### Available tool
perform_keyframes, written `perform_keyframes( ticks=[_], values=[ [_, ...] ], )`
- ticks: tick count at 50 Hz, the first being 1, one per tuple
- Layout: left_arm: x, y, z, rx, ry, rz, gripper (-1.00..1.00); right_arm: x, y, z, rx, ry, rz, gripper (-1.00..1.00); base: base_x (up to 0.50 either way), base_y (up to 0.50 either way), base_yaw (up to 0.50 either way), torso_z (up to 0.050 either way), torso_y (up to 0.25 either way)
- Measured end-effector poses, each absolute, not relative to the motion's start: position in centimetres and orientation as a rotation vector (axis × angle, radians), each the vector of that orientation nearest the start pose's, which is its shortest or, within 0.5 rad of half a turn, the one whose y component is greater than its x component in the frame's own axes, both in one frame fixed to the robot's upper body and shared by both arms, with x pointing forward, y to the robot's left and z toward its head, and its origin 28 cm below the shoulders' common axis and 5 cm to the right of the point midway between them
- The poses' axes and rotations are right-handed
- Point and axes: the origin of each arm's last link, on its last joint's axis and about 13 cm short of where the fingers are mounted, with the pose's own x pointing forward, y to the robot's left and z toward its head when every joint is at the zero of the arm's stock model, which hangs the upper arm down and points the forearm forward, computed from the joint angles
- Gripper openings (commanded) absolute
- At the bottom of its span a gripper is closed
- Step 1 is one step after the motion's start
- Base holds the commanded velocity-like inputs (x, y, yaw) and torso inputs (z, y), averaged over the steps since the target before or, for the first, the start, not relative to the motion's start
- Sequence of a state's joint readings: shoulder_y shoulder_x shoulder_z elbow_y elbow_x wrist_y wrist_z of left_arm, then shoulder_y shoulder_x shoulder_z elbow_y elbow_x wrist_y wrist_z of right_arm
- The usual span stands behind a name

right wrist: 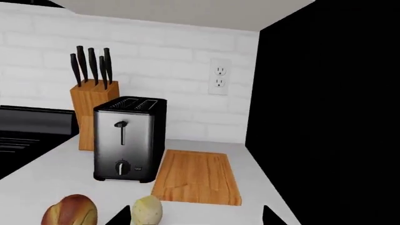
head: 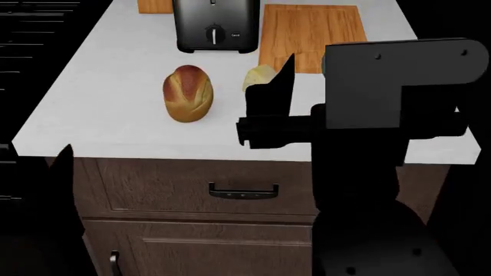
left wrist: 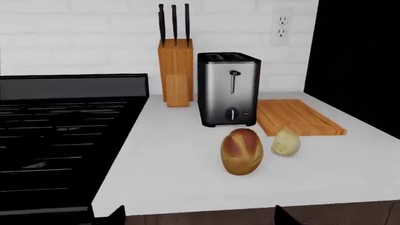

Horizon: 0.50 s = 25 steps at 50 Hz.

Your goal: Place the bread and cheese on the cutting board.

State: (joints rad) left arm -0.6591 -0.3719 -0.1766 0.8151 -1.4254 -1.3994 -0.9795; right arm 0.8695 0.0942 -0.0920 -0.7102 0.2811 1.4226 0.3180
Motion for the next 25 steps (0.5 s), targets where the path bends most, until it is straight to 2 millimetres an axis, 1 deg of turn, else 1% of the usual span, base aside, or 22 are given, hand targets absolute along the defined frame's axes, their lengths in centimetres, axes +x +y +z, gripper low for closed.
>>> perform_keyframes(
  ticks=[4,9,25],
  values=[
    [19.0,21.8,23.9,0.024,0.006,-0.088,1.00,25.4,-8.6,26.8,-0.096,-0.135,-0.038,1.00,0.00,0.00,0.00,0.000,0.000],
    [19.0,22.2,24.5,0.056,-0.002,-0.095,1.00,25.3,-8.9,27.2,-0.109,-0.121,-0.039,1.00,0.00,0.00,0.00,0.006,0.000],
    [18.9,23.5,25.0,0.094,-0.024,-0.109,1.00,25.0,-9.3,27.1,-0.145,-0.089,-0.034,1.00,0.00,0.00,0.00,0.050,0.000]
  ],
)
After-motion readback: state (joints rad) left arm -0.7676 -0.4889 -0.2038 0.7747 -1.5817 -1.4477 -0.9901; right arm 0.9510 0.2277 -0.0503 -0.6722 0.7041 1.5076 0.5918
